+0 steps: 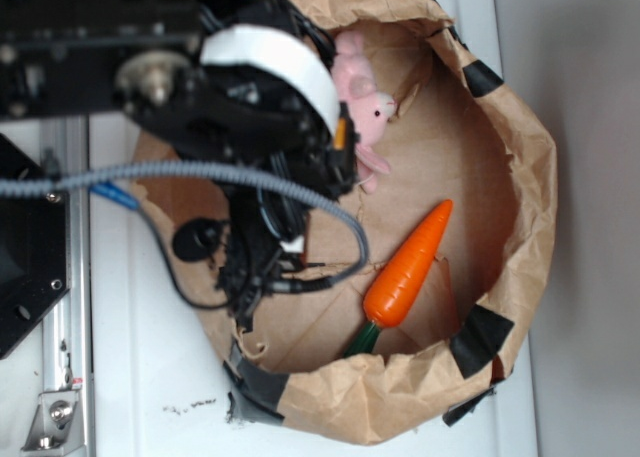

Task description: Grab the silver keys.

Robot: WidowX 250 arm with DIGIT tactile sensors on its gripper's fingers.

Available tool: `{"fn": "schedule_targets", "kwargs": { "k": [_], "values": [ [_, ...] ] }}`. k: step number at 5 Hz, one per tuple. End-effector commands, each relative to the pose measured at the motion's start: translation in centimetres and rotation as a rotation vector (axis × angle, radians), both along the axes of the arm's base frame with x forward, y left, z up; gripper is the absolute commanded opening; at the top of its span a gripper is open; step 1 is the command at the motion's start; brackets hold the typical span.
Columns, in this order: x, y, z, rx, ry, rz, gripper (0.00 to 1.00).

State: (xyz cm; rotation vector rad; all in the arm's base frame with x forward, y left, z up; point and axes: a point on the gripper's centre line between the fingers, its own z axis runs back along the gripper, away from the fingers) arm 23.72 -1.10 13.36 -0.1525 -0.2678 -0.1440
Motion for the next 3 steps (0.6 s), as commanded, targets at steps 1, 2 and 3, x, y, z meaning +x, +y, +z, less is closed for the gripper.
{"fn": "schedule_targets", "kwargs": {
  "k": [1,2,3],
  "values": [
    [2.47,-0.38,2.11,0.014,0.0,0.063,0.0],
    [2.65,-0.02,2.03,0.04,0.037,0.088,0.0],
    [2.44,-0.01,1.87,0.059,0.019,0.086,0.0]
  ]
}}
